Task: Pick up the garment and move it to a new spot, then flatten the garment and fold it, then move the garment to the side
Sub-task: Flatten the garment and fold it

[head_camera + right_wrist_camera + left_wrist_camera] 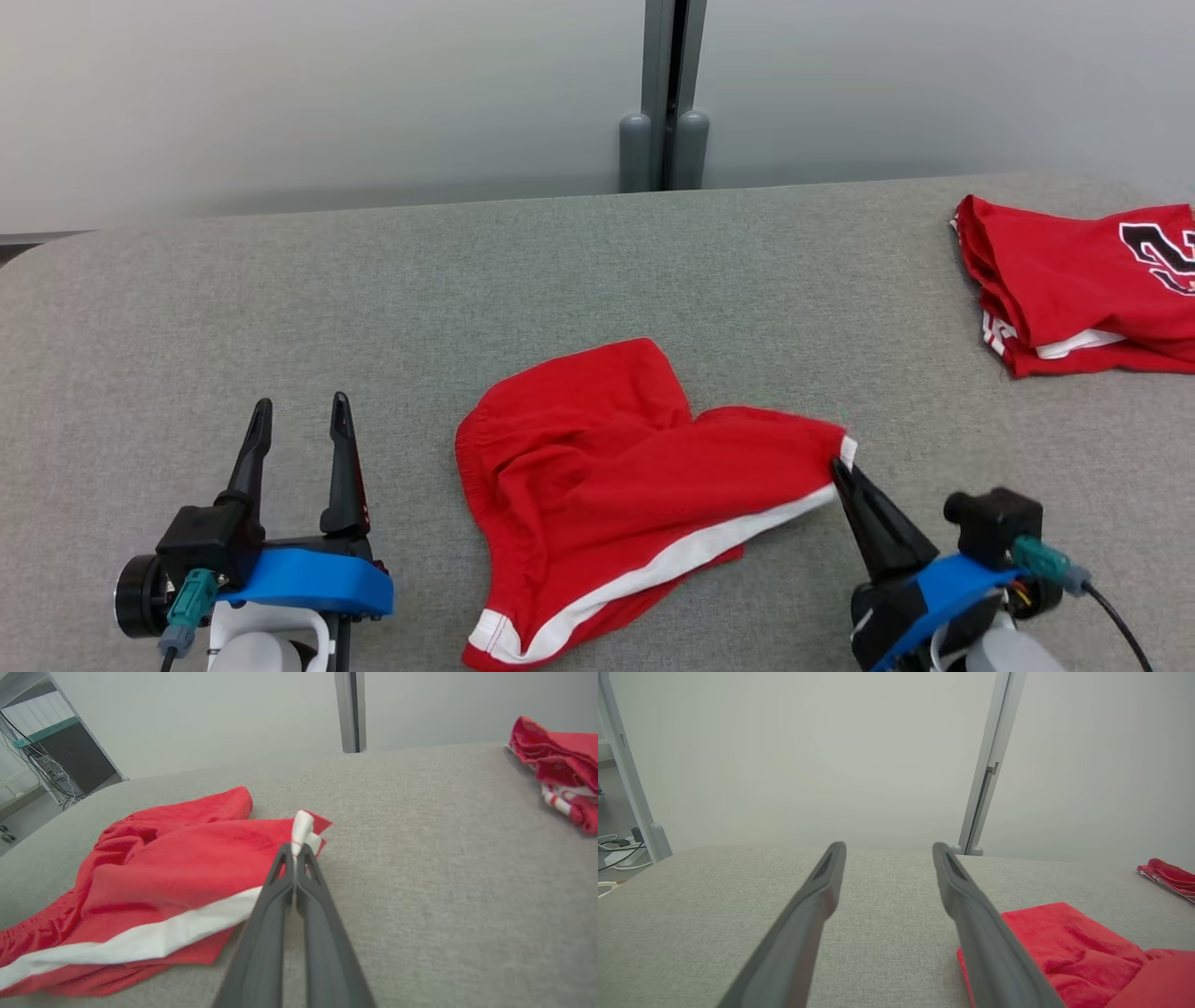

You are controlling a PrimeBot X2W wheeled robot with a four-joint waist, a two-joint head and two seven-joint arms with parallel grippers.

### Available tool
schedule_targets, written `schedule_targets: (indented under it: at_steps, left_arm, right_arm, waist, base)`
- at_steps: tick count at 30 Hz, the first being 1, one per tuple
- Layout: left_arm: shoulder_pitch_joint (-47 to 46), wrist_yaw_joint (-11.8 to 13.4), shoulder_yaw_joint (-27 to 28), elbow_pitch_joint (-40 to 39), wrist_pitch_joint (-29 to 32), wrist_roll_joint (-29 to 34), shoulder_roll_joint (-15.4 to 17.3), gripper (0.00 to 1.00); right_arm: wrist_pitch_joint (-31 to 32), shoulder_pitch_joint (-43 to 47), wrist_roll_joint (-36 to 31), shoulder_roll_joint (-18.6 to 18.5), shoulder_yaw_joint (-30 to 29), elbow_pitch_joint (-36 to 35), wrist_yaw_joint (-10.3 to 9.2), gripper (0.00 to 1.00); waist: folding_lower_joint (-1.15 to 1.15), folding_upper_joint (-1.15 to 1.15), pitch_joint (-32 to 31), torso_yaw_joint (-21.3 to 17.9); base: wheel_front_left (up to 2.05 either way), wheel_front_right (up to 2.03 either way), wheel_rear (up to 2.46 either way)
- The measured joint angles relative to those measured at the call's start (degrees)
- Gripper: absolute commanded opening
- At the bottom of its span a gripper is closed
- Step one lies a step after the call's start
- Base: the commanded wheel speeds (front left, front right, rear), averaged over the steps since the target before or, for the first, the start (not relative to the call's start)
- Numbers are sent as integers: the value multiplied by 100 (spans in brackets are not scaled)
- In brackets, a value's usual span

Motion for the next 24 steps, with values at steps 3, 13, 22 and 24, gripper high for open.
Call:
schedule_targets:
  at_steps: [3,13,22,24]
  left_arm:
    - [4,-7,-10,4,0,16,0,100]
    - [3,-18,-18,9,1,49,0,100]
    - [7,-58,-11,32,0,62,-1,100]
    - [13,-59,-2,35,0,73,1,100]
  right_arm:
    - [1,514,-49,74,-240,-220,0,0]
    - [280,1513,-314,341,-1113,-1012,0,100]
    - [134,1418,-1099,380,-1807,-1730,0,100]
    - [105,1329,-1245,413,-1901,-1885,0,100]
  waist:
    - [0,0,-11,-61]
    - [0,0,-35,-94]
    - [0,0,-97,-22]
    - [0,0,-113,1]
  base:
    - [0,0,0]
    - [0,0,0]
    - [0,0,0]
    - [0,0,0]
